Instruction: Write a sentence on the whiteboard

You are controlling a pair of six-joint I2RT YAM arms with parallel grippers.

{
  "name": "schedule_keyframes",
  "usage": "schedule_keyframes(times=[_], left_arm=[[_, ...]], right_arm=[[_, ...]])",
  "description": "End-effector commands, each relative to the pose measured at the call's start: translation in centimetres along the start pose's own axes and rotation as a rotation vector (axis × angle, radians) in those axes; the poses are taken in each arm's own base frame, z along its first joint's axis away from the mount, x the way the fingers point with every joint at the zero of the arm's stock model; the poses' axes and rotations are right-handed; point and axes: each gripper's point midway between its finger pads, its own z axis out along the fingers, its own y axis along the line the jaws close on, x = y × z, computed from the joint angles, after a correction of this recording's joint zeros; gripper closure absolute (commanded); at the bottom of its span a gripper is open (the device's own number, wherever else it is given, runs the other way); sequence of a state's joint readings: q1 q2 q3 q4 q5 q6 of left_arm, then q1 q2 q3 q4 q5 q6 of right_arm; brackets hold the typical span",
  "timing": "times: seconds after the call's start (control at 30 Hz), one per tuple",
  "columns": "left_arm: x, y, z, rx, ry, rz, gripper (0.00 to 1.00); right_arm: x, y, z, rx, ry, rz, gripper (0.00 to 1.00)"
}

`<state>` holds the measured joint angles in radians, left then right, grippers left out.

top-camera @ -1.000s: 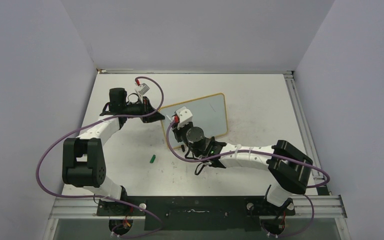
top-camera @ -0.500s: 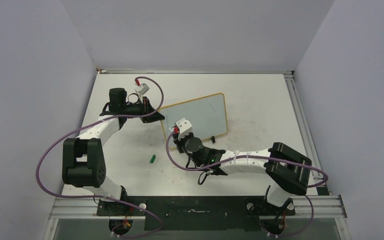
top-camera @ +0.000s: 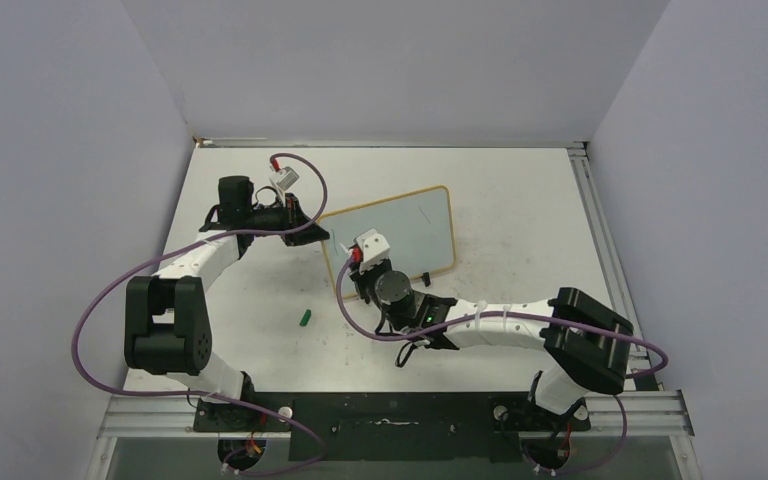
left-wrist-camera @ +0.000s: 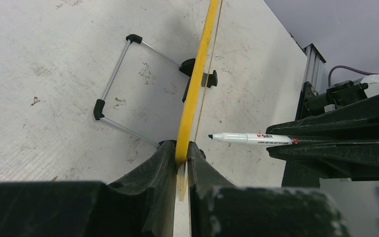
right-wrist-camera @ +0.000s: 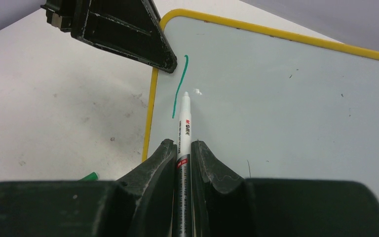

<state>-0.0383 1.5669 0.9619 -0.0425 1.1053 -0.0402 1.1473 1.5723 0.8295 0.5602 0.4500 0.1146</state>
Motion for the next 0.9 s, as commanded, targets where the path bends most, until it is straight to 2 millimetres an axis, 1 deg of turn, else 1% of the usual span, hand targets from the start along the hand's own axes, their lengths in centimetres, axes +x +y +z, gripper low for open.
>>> schedule_keyframes(times=[0.0,0.27,0.6,0.87], left_arm=[[-1.6,-0.7,-0.6,-0.005,-0.022,0.047,1.00],[-1.6,-0.7,-0.6,-0.005,-0.023,0.046,1.00],[-1.6,-0.8,-0.6,-0.002,-0.022,0.047,1.00],[-1.6,-0.8,-0.6,-0.002,-0.022,0.046,1.00]], right_arm=[[-4.1,-0.2,0.6,0.036,-0.105,0.029,0.95],[-3.8,-0.6,1.5,0.061,-0.096,0.019,0.95],[-2.5,-0.5,2.0,0.071,-0.063,0.006,0.95],[-1.1,0.5,2.1,0.031,-0.035,0.004,0.95]])
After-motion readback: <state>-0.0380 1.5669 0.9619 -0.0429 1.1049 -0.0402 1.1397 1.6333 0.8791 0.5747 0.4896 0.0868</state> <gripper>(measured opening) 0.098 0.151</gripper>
